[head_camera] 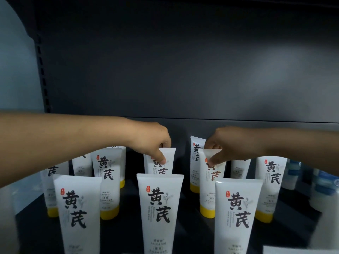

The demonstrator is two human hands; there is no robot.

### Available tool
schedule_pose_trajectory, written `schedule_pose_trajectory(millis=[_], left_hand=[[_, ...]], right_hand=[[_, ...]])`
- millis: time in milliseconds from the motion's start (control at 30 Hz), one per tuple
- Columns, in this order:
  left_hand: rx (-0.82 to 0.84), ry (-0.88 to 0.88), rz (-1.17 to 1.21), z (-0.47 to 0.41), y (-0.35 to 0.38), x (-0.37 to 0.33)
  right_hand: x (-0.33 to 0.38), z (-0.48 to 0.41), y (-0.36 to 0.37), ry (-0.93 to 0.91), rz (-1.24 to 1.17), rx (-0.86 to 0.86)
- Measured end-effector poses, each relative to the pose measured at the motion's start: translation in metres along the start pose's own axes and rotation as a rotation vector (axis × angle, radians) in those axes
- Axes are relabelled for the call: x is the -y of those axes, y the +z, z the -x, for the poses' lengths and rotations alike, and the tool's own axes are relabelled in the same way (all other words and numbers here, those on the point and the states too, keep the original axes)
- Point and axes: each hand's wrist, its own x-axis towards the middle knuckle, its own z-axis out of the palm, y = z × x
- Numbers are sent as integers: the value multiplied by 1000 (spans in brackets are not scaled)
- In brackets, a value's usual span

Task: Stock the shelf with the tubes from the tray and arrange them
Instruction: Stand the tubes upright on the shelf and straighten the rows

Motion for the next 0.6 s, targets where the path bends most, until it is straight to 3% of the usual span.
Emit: schedule_pose_trajectory(millis=[167, 600], left_hand=[[44, -51, -80, 1, -9, -7], [-283, -298, -39, 6, -59, -8]], right_hand=[[2, 3, -6, 8, 18, 51], [5, 20, -30, 106, 31, 5]])
